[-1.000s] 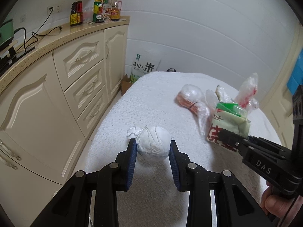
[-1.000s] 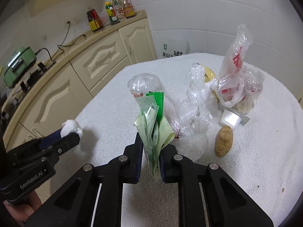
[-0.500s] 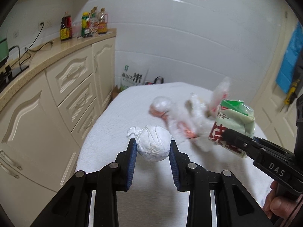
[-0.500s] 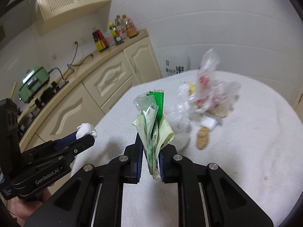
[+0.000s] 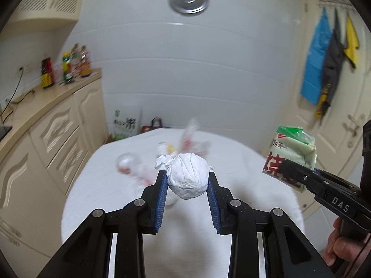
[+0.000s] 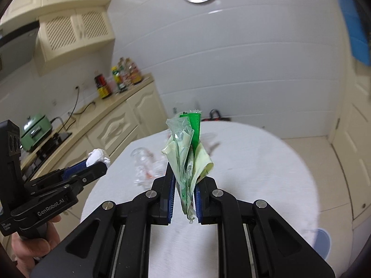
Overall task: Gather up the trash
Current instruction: 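Carry the tissue ball and green-white packet over the blue bin and open both tools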
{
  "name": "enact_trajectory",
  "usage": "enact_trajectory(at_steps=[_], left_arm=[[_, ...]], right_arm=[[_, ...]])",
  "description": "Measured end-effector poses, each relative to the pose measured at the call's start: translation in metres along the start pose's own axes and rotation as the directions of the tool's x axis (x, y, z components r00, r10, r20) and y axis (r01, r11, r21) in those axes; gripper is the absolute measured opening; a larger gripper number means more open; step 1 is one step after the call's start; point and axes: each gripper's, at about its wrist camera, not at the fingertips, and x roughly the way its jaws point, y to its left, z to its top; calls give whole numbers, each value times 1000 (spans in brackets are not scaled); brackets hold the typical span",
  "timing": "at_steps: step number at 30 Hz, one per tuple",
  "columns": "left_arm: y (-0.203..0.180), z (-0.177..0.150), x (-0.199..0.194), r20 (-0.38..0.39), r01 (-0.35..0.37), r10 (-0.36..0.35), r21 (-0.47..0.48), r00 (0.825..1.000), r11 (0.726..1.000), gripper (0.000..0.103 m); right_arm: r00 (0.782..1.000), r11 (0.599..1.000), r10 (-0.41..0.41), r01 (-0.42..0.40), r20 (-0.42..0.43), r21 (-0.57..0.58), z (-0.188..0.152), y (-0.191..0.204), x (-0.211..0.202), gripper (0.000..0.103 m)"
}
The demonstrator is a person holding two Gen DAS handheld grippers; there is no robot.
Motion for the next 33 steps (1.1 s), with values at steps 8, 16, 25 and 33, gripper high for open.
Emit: enact_trajectory(at_steps=[8, 16, 25, 33], left_arm=[[-64, 2, -25, 38, 118, -121, 85, 992, 989, 30], [-135, 10, -20, 22, 255, -262, 169, 965, 952, 30], [-221, -1, 24, -141, 443, -422, 191, 896, 876, 30], [-293, -23, 77, -285, 518, -450, 247, 846, 819, 30]], right_arm=[[990, 992, -114, 109, 77, 65, 1, -50, -65, 14], [958, 956, -262, 241, 119, 166, -7, -114, -126, 14], [905, 879, -419, 384, 73, 284, -33, -197, -171, 14], [883, 810, -468, 448, -44, 379, -69, -270, -169, 14]])
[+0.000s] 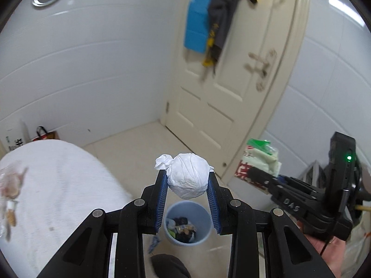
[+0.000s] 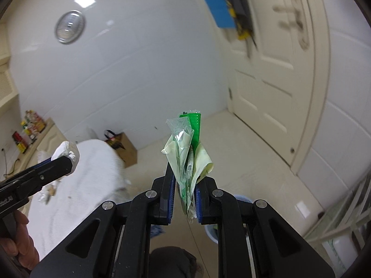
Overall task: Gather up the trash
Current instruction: 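Carry the tissue ball and green-white packet over the blue bin and open both tools, then swing both open tools back from the blue bin over the table trash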
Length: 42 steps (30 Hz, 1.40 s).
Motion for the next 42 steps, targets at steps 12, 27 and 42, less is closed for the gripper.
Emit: enact_trajectory(at_steps=[12, 27, 42], left_arm=[[23, 37, 146, -241, 66, -57, 31, 969, 997, 30], [18, 76, 269, -318, -6, 56, 155, 947, 988, 94], [30, 64, 172, -186, -102, 122, 113, 975, 988, 102]], right_arm=[[983, 993, -35, 55, -181, 108, -25, -71, 78, 14], [960, 966, -70, 133, -273, 221, -39, -117, 131, 63], [964, 953, -151, 201, -220, 225, -31, -104, 103, 103]])
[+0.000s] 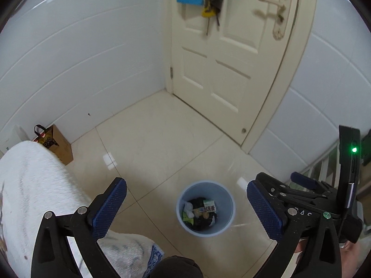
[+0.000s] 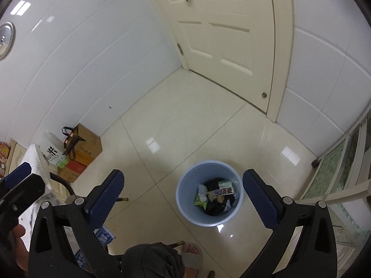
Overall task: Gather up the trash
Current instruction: 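Swing both open tools back from the blue bin over the table trash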
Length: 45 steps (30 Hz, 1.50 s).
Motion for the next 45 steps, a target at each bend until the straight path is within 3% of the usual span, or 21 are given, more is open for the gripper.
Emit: enact_trajectory(at_steps=[8, 16, 25, 30, 35, 45], left_arm=[[21, -25, -78, 111, 6, -3, -32, 994, 999, 102], [43, -62, -165, 227, -14, 30, -74, 974, 997, 102], [73, -130, -257, 364, -73, 124, -150, 923, 986, 102], [95, -174, -302, 418, -99, 189, -229, 888, 968, 102], [116, -222, -341, 439, -138, 268, -306, 858, 942, 102], [129, -291, -378, 419, -205, 408, -449, 811, 870, 102]], right_arm=[[998, 998, 25, -22, 59, -51, -1, 36, -42, 103], [990, 989, 72, -55, 124, -137, -5, 88, -87, 103], [975, 959, 155, -109, 161, -263, -23, 166, -124, 103], [961, 921, 220, -148, 167, -361, -42, 217, -141, 103], [945, 878, 278, -179, 170, -443, -60, 263, -155, 103], [911, 776, 390, -249, 131, -580, -100, 344, -168, 103]])
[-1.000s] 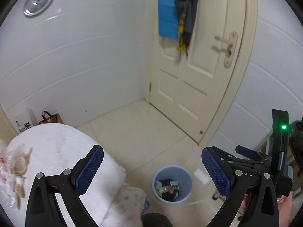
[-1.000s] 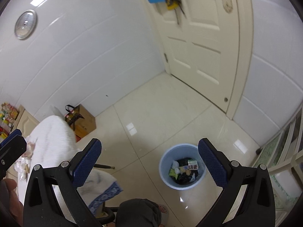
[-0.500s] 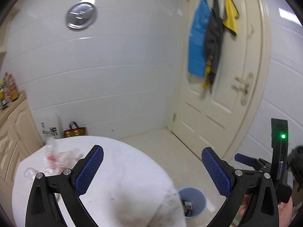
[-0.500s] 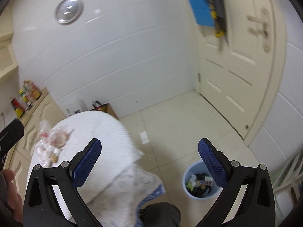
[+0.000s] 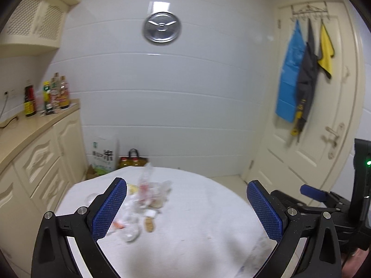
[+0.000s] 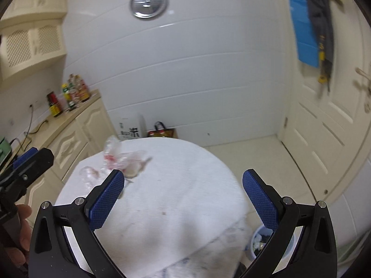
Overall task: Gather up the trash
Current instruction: 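Swing both open tools back from the blue bin over the table trash, then grasp the clear plastic bag with the left tool while the right tool grasps the red-printed bag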
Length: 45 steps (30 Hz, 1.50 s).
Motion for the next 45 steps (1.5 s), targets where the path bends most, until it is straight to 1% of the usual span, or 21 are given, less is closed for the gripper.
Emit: enact_trajectory(at_steps=[2, 6, 11, 14, 18, 23, 26, 31, 34, 37, 41, 45], left_arm=[[7, -7, -9, 3, -26, 26, -12, 1000, 1000, 102], [22, -17, -26, 5, -73, 74, -42, 997, 996, 102], [35, -32, -37, -8, -127, 127, -69, 992, 989, 102], [43, -30, -30, -33, -146, 144, -88, 989, 985, 102], [50, -32, -16, -78, -176, 169, -99, 983, 979, 102], [61, -29, 17, -153, -204, 187, -107, 970, 973, 102], [68, -23, 43, -190, -222, 197, -118, 962, 968, 102], [78, -9, 102, -250, -266, 229, -125, 941, 956, 102], [85, -1, 140, -293, -282, 234, -132, 927, 950, 102], [86, 6, 174, -326, -276, 222, -130, 919, 952, 102], [78, 9, 211, -355, -257, 197, -129, 914, 958, 102], [68, 13, 242, -374, -251, 183, -142, 909, 958, 102]], right_arm=[[1000, 1000, 14, -14, 1, -19, -1, 14, 2, 103], [997, 995, 71, -72, -13, -64, -4, 43, 11, 103], [997, 993, 58, -62, -44, -97, -9, 64, 23, 103], [995, 992, 71, -78, -73, -96, -11, 71, 35, 103], [992, 989, 84, -94, -91, -114, -12, 82, 49, 103], [984, 985, 89, -110, -156, -133, -20, 95, 81, 103], [976, 982, 94, -123, -199, -142, -24, 101, 104, 103], [963, 977, 118, -157, -242, -146, -25, 113, 138, 103], [956, 977, 128, -166, -263, -130, -23, 117, 158, 103], [953, 979, 135, -170, -272, -108, -20, 119, 174, 103], [949, 984, 134, -162, -285, -79, -13, 122, 199, 103], [937, 983, 154, -177, -315, -49, -10, 128, 230, 103]])
